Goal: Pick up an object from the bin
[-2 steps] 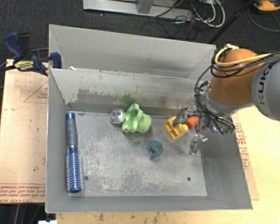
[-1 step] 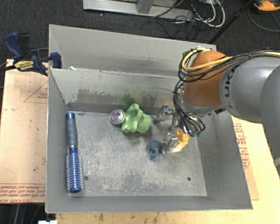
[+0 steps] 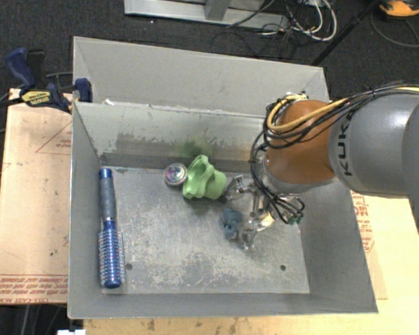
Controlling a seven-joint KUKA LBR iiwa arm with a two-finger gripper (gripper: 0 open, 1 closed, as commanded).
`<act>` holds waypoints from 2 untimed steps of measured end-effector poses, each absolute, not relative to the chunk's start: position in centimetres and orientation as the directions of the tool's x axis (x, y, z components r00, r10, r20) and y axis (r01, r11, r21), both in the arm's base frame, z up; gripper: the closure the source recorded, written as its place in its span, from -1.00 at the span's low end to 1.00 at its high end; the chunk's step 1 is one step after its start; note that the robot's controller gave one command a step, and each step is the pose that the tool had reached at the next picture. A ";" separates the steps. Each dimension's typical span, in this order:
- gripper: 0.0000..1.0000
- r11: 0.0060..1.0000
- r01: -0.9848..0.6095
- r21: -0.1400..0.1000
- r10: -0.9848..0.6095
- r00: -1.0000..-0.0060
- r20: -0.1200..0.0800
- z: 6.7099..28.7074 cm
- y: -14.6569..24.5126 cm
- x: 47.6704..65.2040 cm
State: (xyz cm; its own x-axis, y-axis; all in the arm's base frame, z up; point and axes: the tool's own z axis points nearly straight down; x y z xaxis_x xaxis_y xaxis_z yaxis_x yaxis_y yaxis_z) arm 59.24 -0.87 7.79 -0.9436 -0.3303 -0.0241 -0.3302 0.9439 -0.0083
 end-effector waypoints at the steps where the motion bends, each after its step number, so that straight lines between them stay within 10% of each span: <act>1: 1.00 0.943 -0.333 -0.004 -0.333 -0.943 -0.011 7.7 -0.9 59.0; 2: 1.00 0.846 -0.534 -0.006 -0.534 -0.846 -0.009 21.2 -3.3 58.2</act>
Offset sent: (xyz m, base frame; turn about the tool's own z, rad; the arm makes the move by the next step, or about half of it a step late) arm 0.0000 0.0000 0.0000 0.0000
